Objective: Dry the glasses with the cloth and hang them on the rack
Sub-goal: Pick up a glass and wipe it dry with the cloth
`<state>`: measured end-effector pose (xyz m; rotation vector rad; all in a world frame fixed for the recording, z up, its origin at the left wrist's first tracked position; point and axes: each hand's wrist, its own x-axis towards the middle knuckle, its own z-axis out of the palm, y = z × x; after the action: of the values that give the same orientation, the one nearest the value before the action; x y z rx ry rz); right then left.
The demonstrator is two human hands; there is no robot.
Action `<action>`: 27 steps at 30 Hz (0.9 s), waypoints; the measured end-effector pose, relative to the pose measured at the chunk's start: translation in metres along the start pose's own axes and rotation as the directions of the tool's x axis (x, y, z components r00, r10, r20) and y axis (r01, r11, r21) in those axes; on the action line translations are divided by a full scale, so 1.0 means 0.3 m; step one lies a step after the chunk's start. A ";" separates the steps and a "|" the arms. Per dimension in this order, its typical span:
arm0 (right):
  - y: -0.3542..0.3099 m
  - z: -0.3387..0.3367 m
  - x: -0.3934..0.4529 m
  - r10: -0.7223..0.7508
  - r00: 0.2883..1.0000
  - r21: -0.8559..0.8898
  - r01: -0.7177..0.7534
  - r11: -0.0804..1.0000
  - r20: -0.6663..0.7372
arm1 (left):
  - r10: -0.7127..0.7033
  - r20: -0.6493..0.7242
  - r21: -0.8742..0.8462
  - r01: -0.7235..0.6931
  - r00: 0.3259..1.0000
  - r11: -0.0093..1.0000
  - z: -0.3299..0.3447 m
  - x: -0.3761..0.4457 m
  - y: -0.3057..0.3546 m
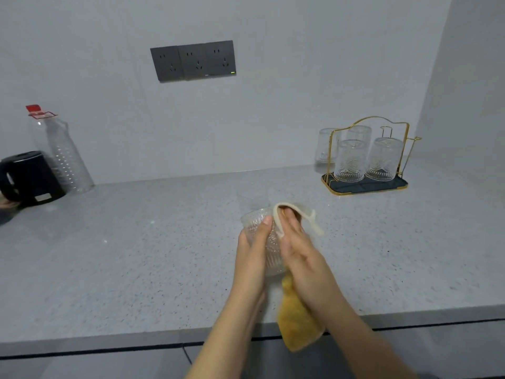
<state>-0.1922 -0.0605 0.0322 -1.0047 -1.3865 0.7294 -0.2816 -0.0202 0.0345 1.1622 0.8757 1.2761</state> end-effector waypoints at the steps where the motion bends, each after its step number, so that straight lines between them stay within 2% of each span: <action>1: 0.002 -0.008 -0.004 -0.063 0.997 -0.126 0.069 0.990 0.052 | 0.009 0.004 0.007 -0.009 1.000 1.000 0.014 -0.003 0.001; 3: -0.011 -0.051 0.015 -0.019 0.996 -0.164 0.034 0.986 0.091 | -0.014 -0.003 -0.013 0.014 1.000 1.000 0.041 -0.015 -0.002; 5: -0.019 -0.116 0.053 0.107 0.994 -0.103 -0.104 0.989 0.029 | -0.078 0.008 -0.058 0.079 0.997 0.995 0.075 -0.041 -0.017; 7: -0.014 -0.171 0.075 0.263 0.963 -0.032 -0.265 0.964 -0.056 | -0.140 0.037 -0.077 0.143 0.989 0.987 0.108 -0.064 -0.036; 8: -0.018 -0.182 0.067 0.279 0.958 -0.012 -0.280 0.960 -0.062 | -0.161 0.041 -0.090 0.164 0.986 0.982 0.119 -0.070 -0.040; 11: -0.013 -0.138 -0.025 0.082 0.996 -0.102 -0.079 0.992 0.024 | -0.200 0.009 -0.145 0.199 0.980 0.969 0.118 -0.046 -0.023; 14: 0.011 -0.109 -0.082 -0.068 0.996 -0.240 0.079 0.968 0.051 | -0.168 0.012 -0.076 0.168 0.986 0.983 0.106 -0.027 -0.024; 16: -0.006 -0.154 -0.036 -0.003 1.000 -0.166 0.000 0.986 -0.019 | -0.185 0.080 -0.088 0.192 0.979 0.978 0.128 -0.037 -0.023; 18: -0.036 -0.204 0.017 0.200 0.972 -0.022 -0.204 0.979 -0.121 | -0.225 0.151 -0.116 0.244 0.962 0.963 0.155 -0.056 -0.028; 20: -0.029 -0.230 0.027 0.313 0.934 0.076 -0.304 0.950 -0.171 | -0.223 0.158 -0.127 0.244 0.962 0.962 0.170 -0.056 -0.033; 21: -0.034 -0.221 0.015 0.316 0.936 0.090 -0.306 0.948 -0.153 | -0.215 0.133 -0.142 0.233 0.968 0.962 0.168 -0.047 -0.032; 24: -0.020 -0.159 -0.055 0.141 0.988 -0.008 -0.142 0.990 -0.065 | -0.209 0.037 -0.197 0.212 0.977 0.957 0.150 -0.013 -0.021; 26: -0.015 -0.156 -0.063 0.044 0.999 -0.079 -0.046 0.996 -0.023 | -0.200 0.035 -0.162 0.203 0.979 0.966 0.147 -0.005 -0.026; 27: -0.004 -0.173 -0.048 0.054 0.998 -0.098 -0.056 0.994 -0.027 | -0.205 0.047 -0.141 0.209 0.978 0.968 0.152 -0.010 -0.030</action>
<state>-0.1424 -0.0813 0.0315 -1.1294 -1.3894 0.6927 -0.2361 -0.0296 0.0361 0.9477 0.8430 1.1280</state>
